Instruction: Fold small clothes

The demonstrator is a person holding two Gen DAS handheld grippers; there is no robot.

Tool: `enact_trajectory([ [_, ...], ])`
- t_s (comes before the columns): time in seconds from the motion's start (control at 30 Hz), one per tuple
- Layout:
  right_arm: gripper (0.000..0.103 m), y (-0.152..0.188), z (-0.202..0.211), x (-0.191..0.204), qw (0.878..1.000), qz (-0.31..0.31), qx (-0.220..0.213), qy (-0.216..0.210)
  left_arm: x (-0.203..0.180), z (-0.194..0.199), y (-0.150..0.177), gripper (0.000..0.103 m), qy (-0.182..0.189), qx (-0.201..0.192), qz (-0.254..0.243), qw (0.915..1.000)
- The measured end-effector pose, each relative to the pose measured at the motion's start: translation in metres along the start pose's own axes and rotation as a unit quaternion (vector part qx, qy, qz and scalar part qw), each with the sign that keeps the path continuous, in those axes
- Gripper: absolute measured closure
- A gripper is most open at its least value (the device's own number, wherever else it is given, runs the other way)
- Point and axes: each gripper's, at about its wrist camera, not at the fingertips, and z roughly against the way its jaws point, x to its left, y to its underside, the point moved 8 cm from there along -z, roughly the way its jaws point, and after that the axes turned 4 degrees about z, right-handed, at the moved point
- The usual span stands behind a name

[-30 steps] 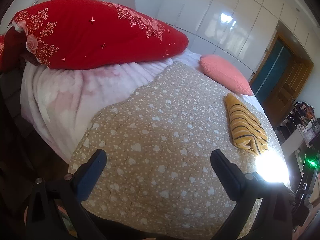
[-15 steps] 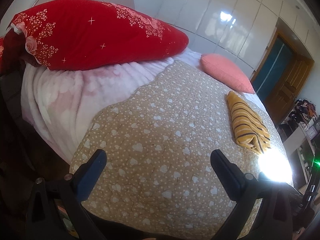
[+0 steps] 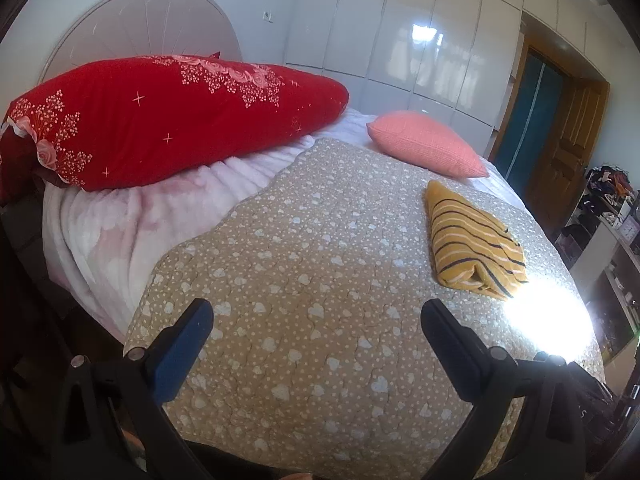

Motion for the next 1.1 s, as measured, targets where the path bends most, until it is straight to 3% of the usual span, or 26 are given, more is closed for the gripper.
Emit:
enact_trajectory([
  [0.27, 0.012, 0.008, 0.019, -0.031, 0.999, -0.021, -0.034, -0.023, -0.038, 0.019, 0.000, 0.000, -0.031, -0.021, -0.055, 0.9978],
  [0.63, 0.010, 0.014, 0.031, -0.060, 0.996, -0.057, -0.052, -0.036, -0.093, 0.040, 0.006, 0.000, -0.001, -0.044, -0.113, 0.9926],
  [0.9, 0.010, 0.016, 0.034, -0.056, 0.996, -0.055, -0.053, -0.037, -0.100, 0.045, 0.009, 0.000, 0.013, -0.049, -0.123, 0.9911],
  [1.1, 0.010, 0.016, 0.031, -0.048, 0.997, -0.043, -0.048, -0.039, -0.092, 0.037, 0.013, 0.000, 0.006, -0.029, -0.118, 0.9926],
])
